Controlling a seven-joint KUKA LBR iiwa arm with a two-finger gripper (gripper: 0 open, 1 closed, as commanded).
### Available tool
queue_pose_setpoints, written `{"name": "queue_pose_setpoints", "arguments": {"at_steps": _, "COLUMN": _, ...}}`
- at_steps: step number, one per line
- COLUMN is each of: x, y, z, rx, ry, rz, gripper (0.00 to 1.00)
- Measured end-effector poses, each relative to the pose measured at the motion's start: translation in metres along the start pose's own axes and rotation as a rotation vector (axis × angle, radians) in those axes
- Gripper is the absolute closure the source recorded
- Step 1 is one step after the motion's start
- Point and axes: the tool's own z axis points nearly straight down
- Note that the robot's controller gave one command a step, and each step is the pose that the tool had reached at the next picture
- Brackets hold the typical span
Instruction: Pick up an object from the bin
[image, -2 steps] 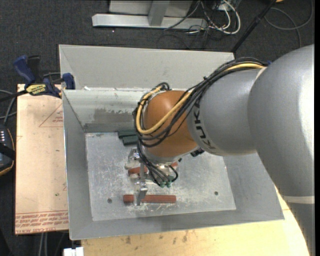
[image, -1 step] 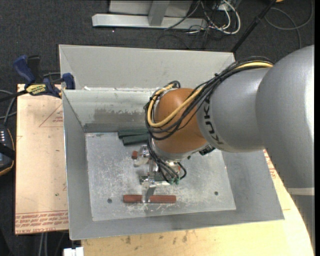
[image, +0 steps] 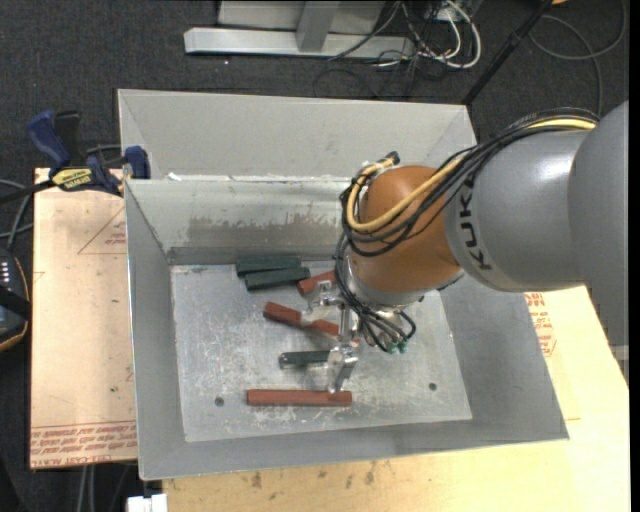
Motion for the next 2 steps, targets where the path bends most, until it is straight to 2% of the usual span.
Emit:
{"name": "queue_pose_setpoints", "arguments": {"at_steps": 1, "x": 0.0090, "y": 0.0063, "z": 0.0254, "rx": -0.001, "ry": -0.025, "rz": 0.048, "gripper": 0.00}}
{"name": "queue_pose_setpoints", "arguments": {"at_steps": 2, "x": 0.0093, "y": 0.0055, "z": 0.0242, "rx": -0.001, "ry": -0.013, "rz": 0.049, "gripper": 1.00}}
